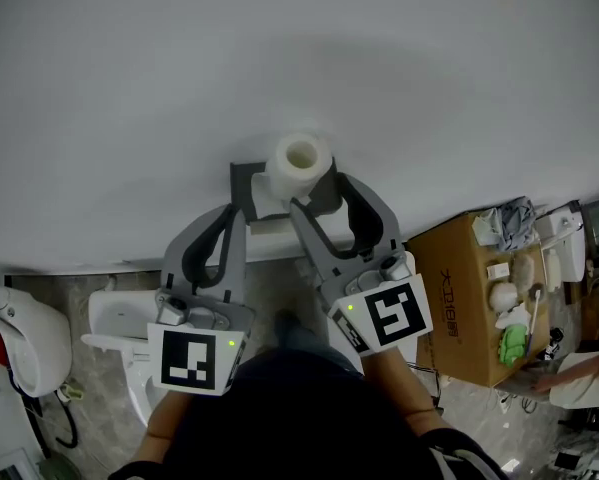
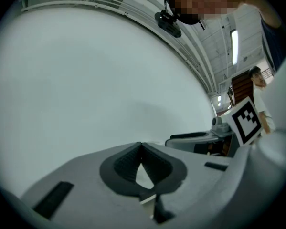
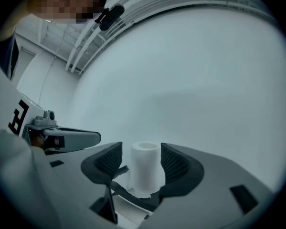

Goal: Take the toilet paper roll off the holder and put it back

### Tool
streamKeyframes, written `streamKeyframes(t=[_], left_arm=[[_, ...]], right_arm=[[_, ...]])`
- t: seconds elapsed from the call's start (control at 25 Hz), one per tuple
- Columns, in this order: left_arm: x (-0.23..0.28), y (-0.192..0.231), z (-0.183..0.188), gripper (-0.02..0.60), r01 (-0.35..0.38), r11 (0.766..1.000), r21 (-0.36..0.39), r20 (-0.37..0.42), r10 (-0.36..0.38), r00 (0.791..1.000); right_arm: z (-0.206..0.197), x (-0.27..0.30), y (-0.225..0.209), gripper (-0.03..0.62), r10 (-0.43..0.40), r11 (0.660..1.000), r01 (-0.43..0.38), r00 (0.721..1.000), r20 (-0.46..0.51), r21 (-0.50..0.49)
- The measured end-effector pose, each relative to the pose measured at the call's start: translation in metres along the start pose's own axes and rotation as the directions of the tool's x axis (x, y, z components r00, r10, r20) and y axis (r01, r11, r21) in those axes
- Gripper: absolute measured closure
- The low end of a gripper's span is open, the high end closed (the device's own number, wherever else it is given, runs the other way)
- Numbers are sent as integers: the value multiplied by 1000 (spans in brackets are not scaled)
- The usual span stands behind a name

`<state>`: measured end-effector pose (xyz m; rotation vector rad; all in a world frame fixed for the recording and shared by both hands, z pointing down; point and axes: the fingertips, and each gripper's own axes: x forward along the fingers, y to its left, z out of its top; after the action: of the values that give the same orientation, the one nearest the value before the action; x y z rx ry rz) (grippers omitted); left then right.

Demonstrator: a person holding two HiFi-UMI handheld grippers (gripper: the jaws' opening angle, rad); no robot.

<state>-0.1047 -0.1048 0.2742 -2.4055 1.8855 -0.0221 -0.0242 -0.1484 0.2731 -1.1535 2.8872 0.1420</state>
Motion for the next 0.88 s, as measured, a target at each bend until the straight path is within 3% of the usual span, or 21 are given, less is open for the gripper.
streamKeyframes(t=[0.36, 0.88], left_arm=[[26, 7, 3, 583, -27, 999, 20, 25, 27, 999], [42, 11, 2, 583, -68, 997, 27, 14, 68, 998]], right_arm=[[-17, 22, -9, 289, 90, 996, -89, 993, -76, 14], [-36, 45, -11, 278, 165, 986, -164, 977, -135, 21]])
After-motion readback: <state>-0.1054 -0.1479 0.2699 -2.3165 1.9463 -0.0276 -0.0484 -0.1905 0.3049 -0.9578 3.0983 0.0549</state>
